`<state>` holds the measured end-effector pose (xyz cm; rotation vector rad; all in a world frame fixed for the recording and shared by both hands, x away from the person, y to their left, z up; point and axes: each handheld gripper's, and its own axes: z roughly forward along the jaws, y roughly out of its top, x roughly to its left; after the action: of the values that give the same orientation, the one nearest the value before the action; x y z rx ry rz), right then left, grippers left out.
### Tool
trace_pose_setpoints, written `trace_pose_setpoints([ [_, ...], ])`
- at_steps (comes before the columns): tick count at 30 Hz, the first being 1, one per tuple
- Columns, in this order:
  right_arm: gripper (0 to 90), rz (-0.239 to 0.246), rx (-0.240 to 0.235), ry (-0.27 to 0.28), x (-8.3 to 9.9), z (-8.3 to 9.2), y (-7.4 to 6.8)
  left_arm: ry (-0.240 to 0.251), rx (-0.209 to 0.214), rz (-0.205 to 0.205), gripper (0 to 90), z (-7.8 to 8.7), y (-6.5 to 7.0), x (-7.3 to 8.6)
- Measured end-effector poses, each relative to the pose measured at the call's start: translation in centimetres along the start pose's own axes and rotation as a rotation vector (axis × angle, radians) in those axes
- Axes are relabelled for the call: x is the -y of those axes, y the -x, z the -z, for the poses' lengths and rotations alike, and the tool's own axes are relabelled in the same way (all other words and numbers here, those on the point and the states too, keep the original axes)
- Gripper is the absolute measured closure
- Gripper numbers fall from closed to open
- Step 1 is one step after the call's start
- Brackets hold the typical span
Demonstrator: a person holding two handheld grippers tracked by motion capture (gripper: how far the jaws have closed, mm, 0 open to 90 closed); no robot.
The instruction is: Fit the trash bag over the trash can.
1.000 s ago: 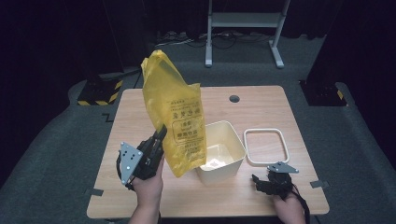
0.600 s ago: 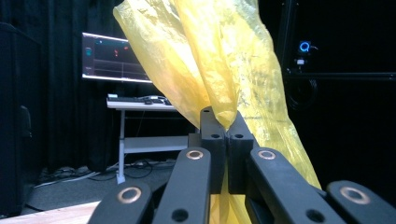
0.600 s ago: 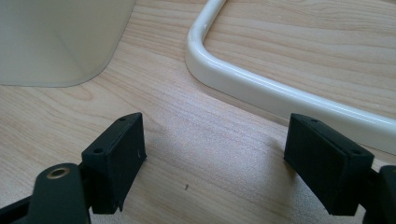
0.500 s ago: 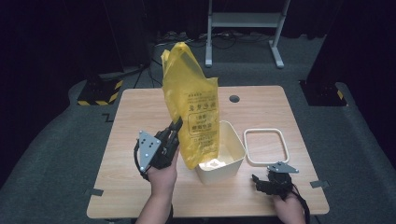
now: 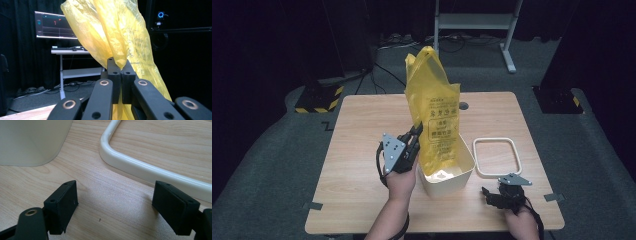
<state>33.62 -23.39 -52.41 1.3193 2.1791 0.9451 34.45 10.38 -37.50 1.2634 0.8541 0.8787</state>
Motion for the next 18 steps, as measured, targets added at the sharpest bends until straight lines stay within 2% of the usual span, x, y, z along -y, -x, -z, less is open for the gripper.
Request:
trace_pose_setpoints([
  [7, 20.3, 0.0, 0.0, 0.0, 0.0, 0.0, 0.0, -0.036, 0.007, -0.02, 89.0, -0.3, 0.6, 1.4],
  [18, 20.3, 0.0, 0.0, 0.0, 0.0, 0.0, 0.0, -0.104, 0.044, -0.051, 88.0, 1.2, 0.6, 3.7],
])
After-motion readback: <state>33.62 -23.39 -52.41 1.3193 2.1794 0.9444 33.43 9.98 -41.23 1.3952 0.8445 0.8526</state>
